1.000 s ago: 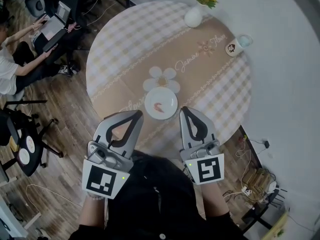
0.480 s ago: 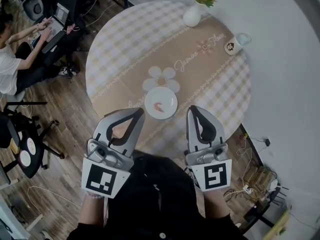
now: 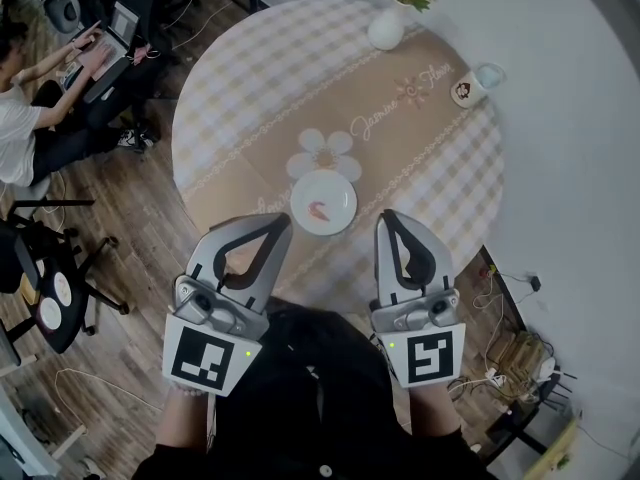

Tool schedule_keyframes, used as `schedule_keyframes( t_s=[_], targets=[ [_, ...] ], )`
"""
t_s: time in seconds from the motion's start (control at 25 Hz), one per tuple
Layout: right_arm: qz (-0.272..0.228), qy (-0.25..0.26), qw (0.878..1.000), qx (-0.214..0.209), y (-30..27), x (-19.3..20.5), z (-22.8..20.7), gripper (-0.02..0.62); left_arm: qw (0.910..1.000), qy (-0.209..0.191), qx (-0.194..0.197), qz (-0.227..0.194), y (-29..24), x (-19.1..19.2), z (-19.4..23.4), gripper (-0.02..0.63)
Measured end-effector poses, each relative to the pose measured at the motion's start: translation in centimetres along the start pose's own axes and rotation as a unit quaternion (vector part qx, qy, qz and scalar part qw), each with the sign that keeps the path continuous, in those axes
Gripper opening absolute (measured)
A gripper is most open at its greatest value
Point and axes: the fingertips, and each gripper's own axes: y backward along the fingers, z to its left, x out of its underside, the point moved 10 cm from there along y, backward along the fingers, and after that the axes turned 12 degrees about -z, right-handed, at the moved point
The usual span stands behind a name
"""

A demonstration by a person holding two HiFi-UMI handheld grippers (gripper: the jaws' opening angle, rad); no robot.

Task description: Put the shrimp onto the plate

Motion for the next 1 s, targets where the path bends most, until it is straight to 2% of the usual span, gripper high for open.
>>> schedule_keyframes(
  t_s=[1.0],
  targets=[
    [0.009,-0.001,1.0,-0.007,-0.02,0.28,0.16,0.002,1.0,0.0,-0.004,0.002,0.02,0.0,-0.1,0.0]
  ],
)
